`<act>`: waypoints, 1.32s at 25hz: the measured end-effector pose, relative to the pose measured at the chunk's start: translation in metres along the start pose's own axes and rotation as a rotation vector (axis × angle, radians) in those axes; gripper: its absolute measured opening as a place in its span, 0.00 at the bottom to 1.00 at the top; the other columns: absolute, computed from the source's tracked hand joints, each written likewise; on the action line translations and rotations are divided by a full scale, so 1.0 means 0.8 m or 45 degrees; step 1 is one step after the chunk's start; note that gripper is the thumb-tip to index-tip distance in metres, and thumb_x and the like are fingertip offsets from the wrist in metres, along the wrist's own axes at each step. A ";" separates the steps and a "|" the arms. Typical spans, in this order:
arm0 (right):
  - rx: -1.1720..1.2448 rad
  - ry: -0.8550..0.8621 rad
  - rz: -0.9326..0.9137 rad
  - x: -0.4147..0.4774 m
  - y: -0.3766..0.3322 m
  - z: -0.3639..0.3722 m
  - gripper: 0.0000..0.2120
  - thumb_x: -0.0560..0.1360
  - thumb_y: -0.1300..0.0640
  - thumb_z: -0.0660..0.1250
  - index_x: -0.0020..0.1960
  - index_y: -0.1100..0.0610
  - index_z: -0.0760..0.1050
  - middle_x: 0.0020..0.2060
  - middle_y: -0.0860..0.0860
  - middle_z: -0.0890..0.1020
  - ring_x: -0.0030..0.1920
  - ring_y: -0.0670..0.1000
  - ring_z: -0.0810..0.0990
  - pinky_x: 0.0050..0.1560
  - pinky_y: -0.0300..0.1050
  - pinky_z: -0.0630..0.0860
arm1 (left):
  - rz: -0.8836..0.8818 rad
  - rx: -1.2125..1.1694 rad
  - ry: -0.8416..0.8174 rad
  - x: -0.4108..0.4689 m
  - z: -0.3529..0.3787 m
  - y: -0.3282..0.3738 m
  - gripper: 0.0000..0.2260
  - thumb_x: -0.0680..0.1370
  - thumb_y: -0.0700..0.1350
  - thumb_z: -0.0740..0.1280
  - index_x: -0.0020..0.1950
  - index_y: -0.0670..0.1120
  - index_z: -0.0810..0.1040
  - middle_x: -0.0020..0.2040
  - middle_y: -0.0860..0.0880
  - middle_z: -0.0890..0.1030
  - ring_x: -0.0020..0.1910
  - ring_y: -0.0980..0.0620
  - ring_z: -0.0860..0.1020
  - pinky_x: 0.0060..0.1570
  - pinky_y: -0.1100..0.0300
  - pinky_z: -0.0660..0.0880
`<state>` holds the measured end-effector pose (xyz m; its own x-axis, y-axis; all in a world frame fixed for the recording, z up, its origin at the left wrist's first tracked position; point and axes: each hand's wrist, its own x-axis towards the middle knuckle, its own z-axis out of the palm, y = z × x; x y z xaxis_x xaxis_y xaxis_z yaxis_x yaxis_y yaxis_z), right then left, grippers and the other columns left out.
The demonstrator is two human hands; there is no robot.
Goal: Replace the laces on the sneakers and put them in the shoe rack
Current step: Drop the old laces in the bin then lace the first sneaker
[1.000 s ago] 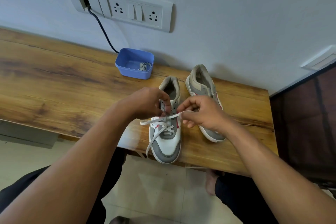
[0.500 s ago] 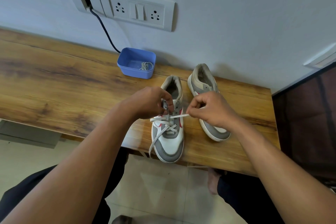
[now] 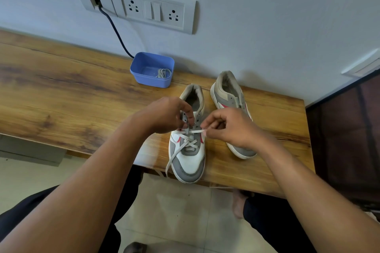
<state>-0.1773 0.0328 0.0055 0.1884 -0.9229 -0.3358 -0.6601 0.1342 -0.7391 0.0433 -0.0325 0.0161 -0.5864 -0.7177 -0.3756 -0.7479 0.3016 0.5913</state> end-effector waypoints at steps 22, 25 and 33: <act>0.020 0.040 0.044 0.007 -0.001 0.001 0.04 0.76 0.62 0.75 0.44 0.54 0.84 0.36 0.47 0.87 0.38 0.46 0.87 0.46 0.48 0.86 | 0.003 -0.046 0.023 -0.003 0.000 -0.001 0.08 0.77 0.43 0.74 0.47 0.57 0.84 0.40 0.60 0.80 0.42 0.61 0.80 0.44 0.60 0.77; -0.014 -0.028 0.024 0.007 -0.005 0.012 0.04 0.76 0.61 0.76 0.47 0.53 0.84 0.39 0.49 0.87 0.39 0.45 0.87 0.47 0.46 0.86 | 0.014 -0.038 0.004 -0.005 0.000 -0.001 0.07 0.76 0.44 0.75 0.47 0.57 0.84 0.39 0.58 0.81 0.40 0.61 0.80 0.41 0.62 0.75; -0.094 0.061 -0.131 0.009 -0.011 0.016 0.11 0.71 0.59 0.80 0.50 0.47 0.85 0.37 0.42 0.86 0.40 0.40 0.85 0.43 0.39 0.80 | -0.450 -0.467 0.169 -0.025 0.015 0.005 0.13 0.76 0.50 0.76 0.40 0.40 0.84 0.33 0.46 0.85 0.34 0.47 0.86 0.35 0.54 0.84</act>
<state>-0.1607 0.0300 0.0021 0.2239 -0.9469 -0.2308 -0.6911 0.0128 -0.7227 0.0481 -0.0094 0.0177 -0.2557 -0.8166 -0.5175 -0.7210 -0.1955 0.6648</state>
